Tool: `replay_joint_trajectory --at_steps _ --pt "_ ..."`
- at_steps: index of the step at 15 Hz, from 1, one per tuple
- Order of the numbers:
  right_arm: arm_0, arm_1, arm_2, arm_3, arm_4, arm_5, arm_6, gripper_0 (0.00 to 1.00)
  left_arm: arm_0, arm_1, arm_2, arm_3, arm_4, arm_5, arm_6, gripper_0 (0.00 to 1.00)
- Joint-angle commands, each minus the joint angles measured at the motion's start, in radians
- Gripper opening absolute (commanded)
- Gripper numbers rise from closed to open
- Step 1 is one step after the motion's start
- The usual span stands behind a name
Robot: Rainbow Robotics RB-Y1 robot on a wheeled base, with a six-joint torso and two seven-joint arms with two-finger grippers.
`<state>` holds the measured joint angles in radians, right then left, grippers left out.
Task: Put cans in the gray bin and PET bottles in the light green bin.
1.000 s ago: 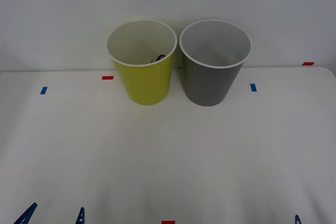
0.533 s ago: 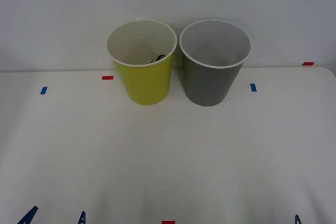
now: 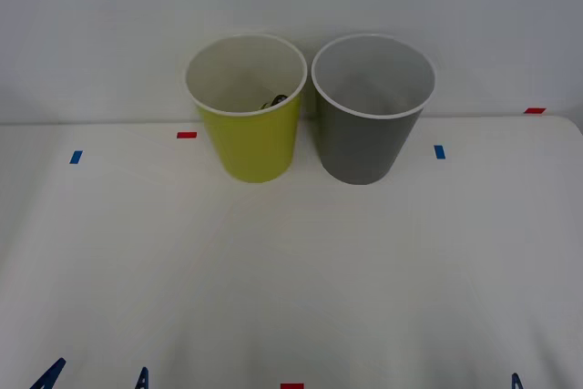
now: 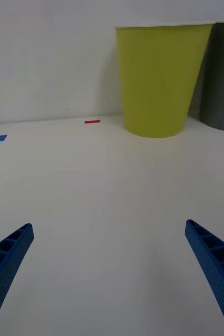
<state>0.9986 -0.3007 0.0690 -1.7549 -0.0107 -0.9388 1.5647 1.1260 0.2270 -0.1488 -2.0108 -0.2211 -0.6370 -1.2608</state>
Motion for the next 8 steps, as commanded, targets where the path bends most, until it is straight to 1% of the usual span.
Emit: replay_joint_trajectory --at_steps 1,8 --pt "0.000 0.000 0.000 0.000 0.000 0.000 0.000 1.00 0.000 0.000 0.000 0.000 0.000 0.000 0.000 1.00" --pt "0.000 0.000 0.000 0.000 0.000 0.000 0.000 1.00 0.000 0.000 0.000 0.000 0.000 0.000 0.000 1.00"
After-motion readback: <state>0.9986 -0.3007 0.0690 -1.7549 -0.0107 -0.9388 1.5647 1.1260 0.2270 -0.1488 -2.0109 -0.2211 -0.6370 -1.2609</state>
